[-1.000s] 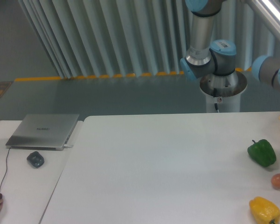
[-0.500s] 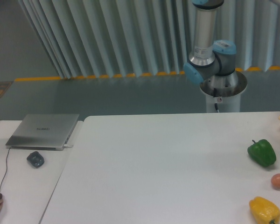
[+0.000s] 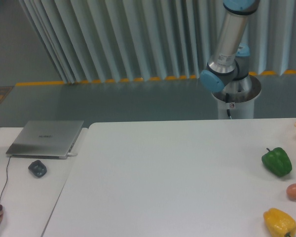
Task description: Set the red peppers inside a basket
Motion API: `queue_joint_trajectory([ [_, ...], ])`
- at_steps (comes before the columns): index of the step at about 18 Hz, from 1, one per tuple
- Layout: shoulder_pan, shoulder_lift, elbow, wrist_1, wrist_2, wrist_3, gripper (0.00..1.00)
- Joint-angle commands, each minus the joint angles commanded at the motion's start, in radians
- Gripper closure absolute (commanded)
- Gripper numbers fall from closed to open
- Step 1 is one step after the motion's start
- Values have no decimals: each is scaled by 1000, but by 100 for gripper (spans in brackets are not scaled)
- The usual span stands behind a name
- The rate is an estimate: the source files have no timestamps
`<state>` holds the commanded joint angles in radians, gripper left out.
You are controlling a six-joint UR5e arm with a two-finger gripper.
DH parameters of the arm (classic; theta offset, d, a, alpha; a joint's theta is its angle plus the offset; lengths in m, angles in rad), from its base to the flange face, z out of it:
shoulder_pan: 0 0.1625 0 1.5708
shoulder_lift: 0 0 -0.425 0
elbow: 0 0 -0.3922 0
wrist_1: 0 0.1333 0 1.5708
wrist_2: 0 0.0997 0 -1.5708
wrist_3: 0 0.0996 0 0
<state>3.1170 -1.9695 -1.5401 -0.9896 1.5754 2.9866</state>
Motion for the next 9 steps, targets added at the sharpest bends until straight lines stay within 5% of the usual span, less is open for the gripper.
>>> queue_joint_trajectory([
  [2, 11, -34, 9, 20, -14, 23, 64],
  [6, 18, -57, 18, 25, -43, 29, 46],
  [8, 18, -55, 18, 25, -44, 26, 14],
  [9, 18, -55, 20, 25, -48, 23, 12],
])
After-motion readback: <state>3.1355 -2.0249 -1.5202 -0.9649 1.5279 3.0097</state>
